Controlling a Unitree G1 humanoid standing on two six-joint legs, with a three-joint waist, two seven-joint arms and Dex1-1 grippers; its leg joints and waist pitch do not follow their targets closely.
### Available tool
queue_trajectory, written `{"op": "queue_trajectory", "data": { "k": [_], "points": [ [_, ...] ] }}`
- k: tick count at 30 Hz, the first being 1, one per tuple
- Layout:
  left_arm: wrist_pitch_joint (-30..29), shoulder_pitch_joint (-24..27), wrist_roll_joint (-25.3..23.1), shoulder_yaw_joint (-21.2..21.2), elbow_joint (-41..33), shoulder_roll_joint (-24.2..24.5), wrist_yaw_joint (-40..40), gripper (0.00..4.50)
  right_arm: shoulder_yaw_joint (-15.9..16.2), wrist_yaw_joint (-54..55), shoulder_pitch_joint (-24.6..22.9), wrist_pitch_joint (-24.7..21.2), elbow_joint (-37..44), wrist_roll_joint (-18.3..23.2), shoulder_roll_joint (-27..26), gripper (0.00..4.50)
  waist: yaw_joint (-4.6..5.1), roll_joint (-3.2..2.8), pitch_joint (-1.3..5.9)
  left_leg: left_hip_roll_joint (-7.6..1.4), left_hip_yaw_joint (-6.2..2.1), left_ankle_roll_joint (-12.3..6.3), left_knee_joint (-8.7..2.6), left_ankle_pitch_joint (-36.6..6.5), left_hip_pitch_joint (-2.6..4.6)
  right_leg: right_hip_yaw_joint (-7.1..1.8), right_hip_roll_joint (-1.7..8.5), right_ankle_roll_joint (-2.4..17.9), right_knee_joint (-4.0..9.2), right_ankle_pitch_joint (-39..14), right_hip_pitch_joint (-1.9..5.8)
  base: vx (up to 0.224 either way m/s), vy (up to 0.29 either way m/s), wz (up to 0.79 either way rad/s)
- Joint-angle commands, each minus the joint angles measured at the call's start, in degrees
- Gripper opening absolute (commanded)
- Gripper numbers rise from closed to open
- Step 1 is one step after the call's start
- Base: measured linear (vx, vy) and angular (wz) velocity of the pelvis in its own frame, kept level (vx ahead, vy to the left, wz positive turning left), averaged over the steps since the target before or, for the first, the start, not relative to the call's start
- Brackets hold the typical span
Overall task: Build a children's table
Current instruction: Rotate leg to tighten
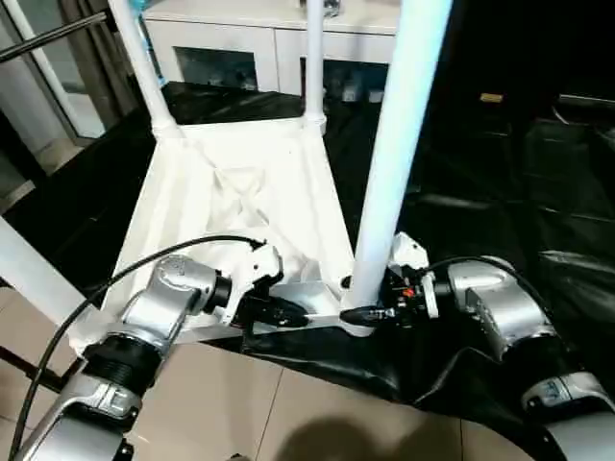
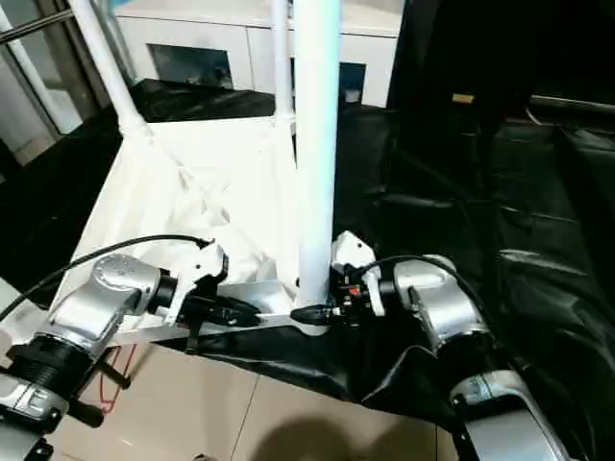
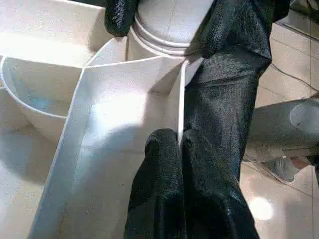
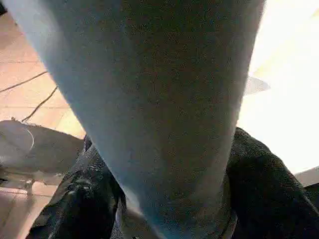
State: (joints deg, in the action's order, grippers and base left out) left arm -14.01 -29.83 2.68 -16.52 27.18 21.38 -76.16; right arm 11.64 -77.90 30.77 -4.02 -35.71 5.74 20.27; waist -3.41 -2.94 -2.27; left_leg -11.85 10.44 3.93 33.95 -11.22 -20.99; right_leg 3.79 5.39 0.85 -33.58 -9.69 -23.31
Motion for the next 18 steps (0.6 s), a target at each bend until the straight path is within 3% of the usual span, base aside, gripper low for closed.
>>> {"op": "queue_trajectory", "data": {
  "k": [1, 3, 5, 7, 8, 13, 18],
  "points": [
    [-0.40, -0.57, 1.98, -0.20, -0.56, -2.02, 1.13, 0.00, 2.20, -0.02, -1.85, -0.95, 0.53, -0.45, -0.99, 2.59, 0.24, 0.61, 3.62, -1.29, 0.19, -5.42, -3.78, -7.99, 0.60, -1.81, 2.19, 15.51, 2.64, -6.88, 3.09, 0.000, 0.000, 0.00],
    [-0.82, -0.58, 1.98, 0.48, -0.27, -2.73, 2.84, 0.00, 1.79, 1.23, -2.40, -1.15, 0.57, -0.45, -1.48, 2.58, 0.09, 0.58, 3.46, -1.32, 0.20, -5.03, -3.91, -8.77, 0.64, -1.82, 2.25, 15.14, 2.86, -8.41, 3.02, 0.000, 0.000, 0.00],
    [-1.50, -1.08, 1.93, 2.61, 1.01, -5.16, 8.71, 0.00, 0.34, 9.44, -3.12, -0.98, -1.24, -1.95, -4.17, 2.58, 0.22, 0.64, 3.30, -1.30, 0.21, -4.26, -4.05, -10.24, 0.63, -1.86, 2.26, 14.54, 3.14, -10.76, 2.95, 0.000, 0.000, 0.00],
    [-2.42, -1.84, 1.09, 3.97, 2.31, -7.62, 14.51, 0.00, -1.73, 20.34, -3.11, -1.18, -4.12, -3.24, -7.82, 2.57, 0.93, 0.65, 2.81, -0.96, 0.02, -1.50, -4.50, -14.28, 0.81, -1.87, 2.42, 12.61, 3.92, -18.07, 2.74, 0.000, 0.000, 0.00],
    [-2.54, -2.11, 0.58, 4.09, 2.72, -8.22, 16.12, 0.00, -2.13, 22.60, -3.06, -1.80, -4.69, -3.30, -8.71, 2.57, 1.46, 0.87, 2.63, -0.78, -0.32, -0.55, -4.84, -16.90, 0.76, -1.61, 2.46, 10.32, 4.44, -23.81, 2.94, 0.000, 0.000, 0.00],
    [-3.90, -4.59, -1.69, 5.67, 6.36, -12.89, 27.85, 0.00, -4.61, 39.10, -2.37, -4.19, -8.05, -4.23, -15.22, 2.56, 2.98, 0.96, 2.34, -0.28, -0.65, 0.00, -4.68, -22.08, 1.68, -1.33, 2.35, 5.89, 6.11, -33.98, 1.77, 0.000, 0.000, 0.00],
    [-2.38, -5.84, -2.16, 6.13, 7.75, -14.97, 30.96, 0.00, -5.01, 45.13, -1.73, -3.58, -8.99, -5.44, -18.36, 2.56, 3.72, 0.82, 2.18, -0.08, -1.10, -0.51, -4.84, -24.25, 1.54, -0.57, 2.28, 3.32, 7.12, -37.73, 1.47, 0.000, 0.000, 0.00]
  ]
}}
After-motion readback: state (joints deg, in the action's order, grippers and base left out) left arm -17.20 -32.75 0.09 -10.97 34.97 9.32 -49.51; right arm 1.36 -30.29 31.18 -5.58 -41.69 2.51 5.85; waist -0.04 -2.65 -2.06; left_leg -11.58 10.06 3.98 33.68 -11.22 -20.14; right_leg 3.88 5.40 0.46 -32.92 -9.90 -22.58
